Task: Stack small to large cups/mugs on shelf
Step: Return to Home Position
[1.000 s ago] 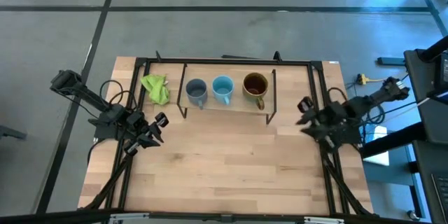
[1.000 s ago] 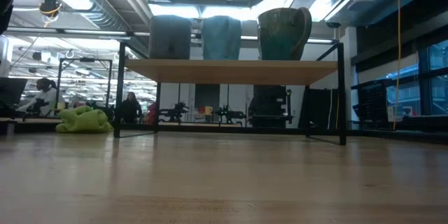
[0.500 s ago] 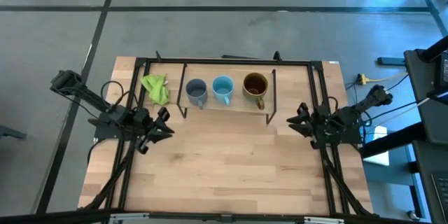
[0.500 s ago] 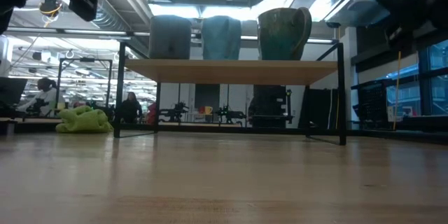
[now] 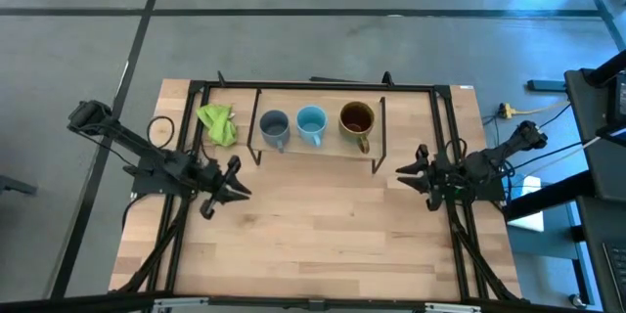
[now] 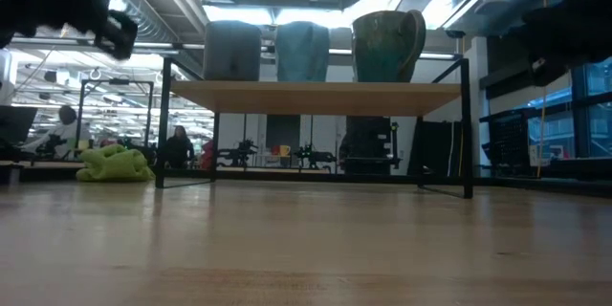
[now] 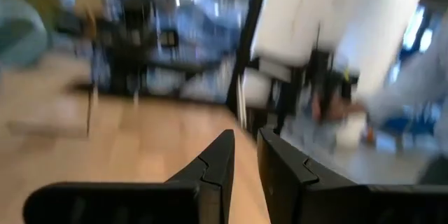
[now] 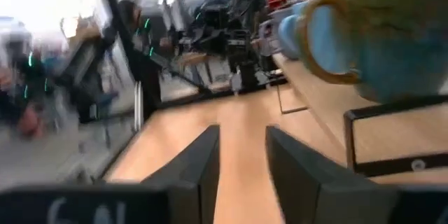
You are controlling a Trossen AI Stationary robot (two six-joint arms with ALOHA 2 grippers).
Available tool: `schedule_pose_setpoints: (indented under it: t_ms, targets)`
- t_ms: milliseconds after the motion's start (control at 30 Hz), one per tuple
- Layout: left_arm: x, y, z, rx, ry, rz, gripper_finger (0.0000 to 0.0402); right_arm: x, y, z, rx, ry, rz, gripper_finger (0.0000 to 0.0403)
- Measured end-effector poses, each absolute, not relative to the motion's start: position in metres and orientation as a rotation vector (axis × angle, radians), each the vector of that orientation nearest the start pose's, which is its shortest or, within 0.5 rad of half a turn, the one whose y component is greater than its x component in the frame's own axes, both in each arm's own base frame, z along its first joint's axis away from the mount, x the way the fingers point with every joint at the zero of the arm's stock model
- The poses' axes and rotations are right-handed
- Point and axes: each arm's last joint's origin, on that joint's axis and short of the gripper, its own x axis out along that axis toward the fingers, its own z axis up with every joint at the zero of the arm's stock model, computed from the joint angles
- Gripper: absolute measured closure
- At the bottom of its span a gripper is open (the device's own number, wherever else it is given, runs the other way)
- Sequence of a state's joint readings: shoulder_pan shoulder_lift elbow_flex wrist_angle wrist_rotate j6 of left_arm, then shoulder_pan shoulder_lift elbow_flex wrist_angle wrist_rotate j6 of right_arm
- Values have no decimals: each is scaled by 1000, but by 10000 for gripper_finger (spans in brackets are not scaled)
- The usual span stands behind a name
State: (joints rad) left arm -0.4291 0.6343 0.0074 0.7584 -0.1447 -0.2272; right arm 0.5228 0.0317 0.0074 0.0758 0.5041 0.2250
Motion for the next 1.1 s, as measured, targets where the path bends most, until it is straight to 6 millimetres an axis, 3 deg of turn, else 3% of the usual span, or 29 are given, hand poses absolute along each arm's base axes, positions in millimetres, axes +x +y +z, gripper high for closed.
schedule_pose_setpoints:
  t_ms: [133, 433, 600, 1100]
  targets:
    - [126, -54, 156, -201, 122, -311, 343, 91, 36, 169, 138, -27, 27, 287]
    - [111, -47, 110, -63, 620, -240, 343, 93, 37, 167, 201, 3, 26, 287]
    - [111, -48, 110, -216, 637, -210, 343, 93, 37, 167, 202, 1, 26, 287]
    - [111, -48, 110, -212, 636, -213, 343, 93, 37, 167, 202, 1, 26, 287]
